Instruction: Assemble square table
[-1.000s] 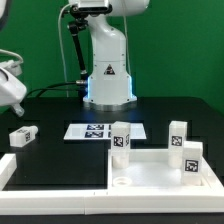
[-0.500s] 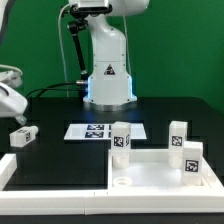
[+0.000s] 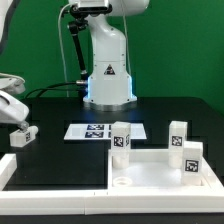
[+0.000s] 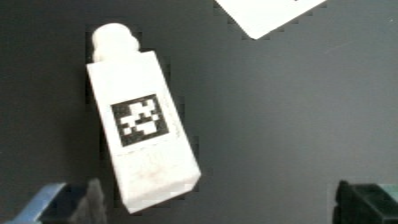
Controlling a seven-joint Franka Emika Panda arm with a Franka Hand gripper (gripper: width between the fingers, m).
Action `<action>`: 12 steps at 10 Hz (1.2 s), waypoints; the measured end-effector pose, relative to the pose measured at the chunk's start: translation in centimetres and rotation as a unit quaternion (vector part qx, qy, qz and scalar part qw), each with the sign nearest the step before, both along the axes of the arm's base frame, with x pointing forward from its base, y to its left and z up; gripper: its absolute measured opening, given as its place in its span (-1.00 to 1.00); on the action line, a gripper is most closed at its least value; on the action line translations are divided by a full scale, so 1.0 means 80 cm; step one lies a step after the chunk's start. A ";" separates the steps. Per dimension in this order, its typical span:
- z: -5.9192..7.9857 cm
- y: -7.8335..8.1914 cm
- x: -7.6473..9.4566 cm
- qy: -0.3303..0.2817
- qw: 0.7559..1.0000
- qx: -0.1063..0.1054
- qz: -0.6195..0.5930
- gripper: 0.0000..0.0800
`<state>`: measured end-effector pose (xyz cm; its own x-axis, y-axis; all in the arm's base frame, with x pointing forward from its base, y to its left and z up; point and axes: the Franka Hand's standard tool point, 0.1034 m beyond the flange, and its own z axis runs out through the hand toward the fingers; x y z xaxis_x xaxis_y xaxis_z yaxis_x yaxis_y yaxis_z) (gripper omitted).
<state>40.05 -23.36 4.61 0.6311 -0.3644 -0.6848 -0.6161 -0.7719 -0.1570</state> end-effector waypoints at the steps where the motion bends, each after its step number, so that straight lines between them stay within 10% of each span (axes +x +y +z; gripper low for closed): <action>1: 0.000 0.000 -0.001 0.001 1.000 0.000 0.000 0.62; 12: -0.033 0.007 -0.027 0.061 0.997 0.010 -0.038 0.62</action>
Offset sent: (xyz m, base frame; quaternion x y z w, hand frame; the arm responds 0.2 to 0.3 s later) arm -0.0064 0.0016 -0.0128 0.0309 -0.0757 0.0462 0.9956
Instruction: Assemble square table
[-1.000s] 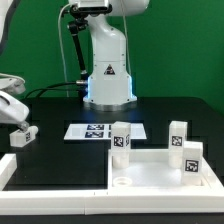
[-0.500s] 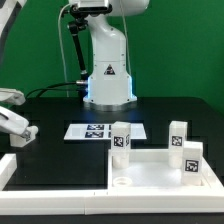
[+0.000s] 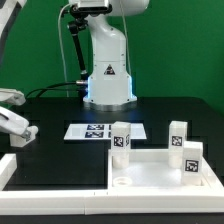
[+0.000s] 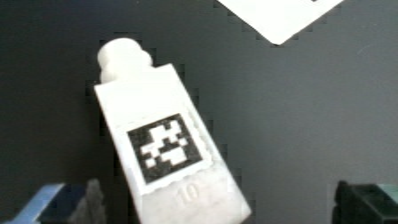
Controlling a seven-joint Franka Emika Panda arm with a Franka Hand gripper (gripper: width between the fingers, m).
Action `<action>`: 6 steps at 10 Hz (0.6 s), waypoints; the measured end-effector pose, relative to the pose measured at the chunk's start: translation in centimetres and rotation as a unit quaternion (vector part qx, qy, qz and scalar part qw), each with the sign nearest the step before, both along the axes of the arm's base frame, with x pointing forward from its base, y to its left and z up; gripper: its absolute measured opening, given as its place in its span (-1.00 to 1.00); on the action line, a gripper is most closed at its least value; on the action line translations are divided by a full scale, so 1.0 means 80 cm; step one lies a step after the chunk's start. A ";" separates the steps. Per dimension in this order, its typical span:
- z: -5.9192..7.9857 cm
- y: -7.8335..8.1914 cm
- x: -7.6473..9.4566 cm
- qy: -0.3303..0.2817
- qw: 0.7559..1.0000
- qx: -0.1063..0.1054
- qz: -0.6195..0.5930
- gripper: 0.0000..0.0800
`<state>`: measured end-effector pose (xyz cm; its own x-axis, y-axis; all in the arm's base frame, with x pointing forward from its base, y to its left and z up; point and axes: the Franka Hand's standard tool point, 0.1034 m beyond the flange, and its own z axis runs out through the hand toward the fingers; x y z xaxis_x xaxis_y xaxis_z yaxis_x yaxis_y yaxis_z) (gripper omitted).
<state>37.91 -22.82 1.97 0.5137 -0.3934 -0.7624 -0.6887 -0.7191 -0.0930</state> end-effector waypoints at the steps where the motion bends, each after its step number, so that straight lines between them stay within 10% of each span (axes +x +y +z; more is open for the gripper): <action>1: -0.004 0.004 -0.005 0.010 1.000 0.003 -0.004 0.62; 6: -0.021 0.005 -0.032 0.042 0.998 0.029 -0.046 0.62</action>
Offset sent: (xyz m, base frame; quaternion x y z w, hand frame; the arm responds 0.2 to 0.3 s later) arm -0.0135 0.0093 -0.0099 0.1129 -0.0841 0.0534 0.9886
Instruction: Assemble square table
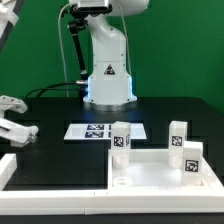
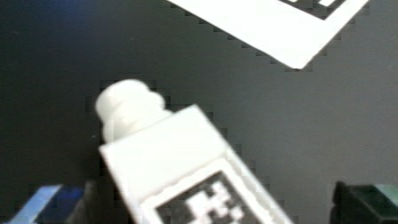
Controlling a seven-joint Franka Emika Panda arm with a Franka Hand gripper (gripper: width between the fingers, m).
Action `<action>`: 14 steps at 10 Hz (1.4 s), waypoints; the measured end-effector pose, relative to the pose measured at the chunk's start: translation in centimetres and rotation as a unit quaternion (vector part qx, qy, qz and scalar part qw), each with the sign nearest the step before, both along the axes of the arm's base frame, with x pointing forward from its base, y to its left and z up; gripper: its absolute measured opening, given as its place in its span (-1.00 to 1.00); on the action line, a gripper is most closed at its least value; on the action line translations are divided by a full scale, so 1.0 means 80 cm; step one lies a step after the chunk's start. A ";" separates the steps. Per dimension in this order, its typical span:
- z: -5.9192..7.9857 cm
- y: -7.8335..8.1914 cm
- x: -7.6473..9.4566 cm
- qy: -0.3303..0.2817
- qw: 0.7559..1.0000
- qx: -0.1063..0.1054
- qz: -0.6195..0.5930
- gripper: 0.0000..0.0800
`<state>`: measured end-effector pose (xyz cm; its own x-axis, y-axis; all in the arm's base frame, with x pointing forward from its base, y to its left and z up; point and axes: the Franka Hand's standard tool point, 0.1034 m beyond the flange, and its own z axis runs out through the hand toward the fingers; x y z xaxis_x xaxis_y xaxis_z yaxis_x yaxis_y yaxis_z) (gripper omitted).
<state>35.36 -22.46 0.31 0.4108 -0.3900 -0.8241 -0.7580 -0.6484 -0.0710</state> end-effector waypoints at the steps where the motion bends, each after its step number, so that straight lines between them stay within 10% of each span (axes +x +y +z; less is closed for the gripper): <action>1: 0.000 0.001 0.000 0.000 1.000 0.000 0.001 0.62; 5: 0.000 0.000 0.000 0.000 1.000 0.000 0.000 -0.29; 14: 0.001 0.001 0.002 -0.001 1.000 -0.001 0.001 -0.29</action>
Offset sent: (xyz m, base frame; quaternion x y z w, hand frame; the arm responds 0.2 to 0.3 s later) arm 0.0000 0.0000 0.0000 0.0000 0.0000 0.0000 1.0000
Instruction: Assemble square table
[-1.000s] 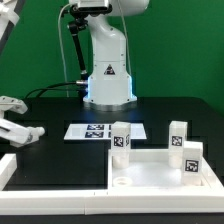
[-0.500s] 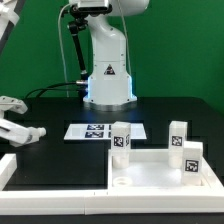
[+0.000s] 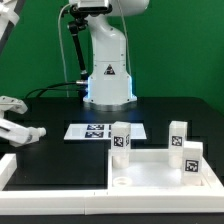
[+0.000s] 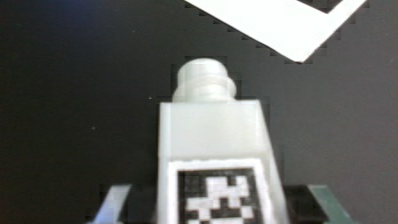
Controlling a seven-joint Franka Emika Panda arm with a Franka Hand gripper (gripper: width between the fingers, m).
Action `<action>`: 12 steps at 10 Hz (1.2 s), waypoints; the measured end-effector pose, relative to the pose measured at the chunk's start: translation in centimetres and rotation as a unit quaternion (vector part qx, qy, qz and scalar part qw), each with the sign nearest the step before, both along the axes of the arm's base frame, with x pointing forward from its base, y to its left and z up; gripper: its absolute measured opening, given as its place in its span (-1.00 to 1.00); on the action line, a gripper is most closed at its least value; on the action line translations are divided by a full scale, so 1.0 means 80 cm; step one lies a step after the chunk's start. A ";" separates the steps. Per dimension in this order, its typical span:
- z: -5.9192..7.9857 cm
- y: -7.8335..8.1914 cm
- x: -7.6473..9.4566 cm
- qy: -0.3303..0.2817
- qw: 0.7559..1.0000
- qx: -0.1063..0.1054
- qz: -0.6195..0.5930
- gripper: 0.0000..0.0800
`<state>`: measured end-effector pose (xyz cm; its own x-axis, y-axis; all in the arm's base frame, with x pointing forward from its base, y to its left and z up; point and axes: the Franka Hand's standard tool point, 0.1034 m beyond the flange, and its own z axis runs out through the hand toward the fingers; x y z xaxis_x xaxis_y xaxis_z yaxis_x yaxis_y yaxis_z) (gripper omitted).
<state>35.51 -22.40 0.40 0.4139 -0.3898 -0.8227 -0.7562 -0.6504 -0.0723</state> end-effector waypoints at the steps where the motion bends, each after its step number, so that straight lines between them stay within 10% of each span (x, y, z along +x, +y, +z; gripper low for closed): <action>1: 0.017 0.007 0.014 0.003 1.000 -0.001 0.007 -0.29; 4: 0.092 0.036 0.060 -0.015 0.998 -0.010 0.061 -0.29; 6: 0.090 0.037 0.054 -0.021 0.998 -0.018 0.057 -0.29; 8: 0.087 0.039 0.072 -0.071 0.993 -0.075 0.059 -0.29; 12: 0.156 0.148 0.159 -0.107 0.978 -0.180 0.012 -0.29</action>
Offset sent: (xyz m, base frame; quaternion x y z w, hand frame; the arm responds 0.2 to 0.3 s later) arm 0.0281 0.0373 0.0818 -0.1006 0.0090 -0.0003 0.9949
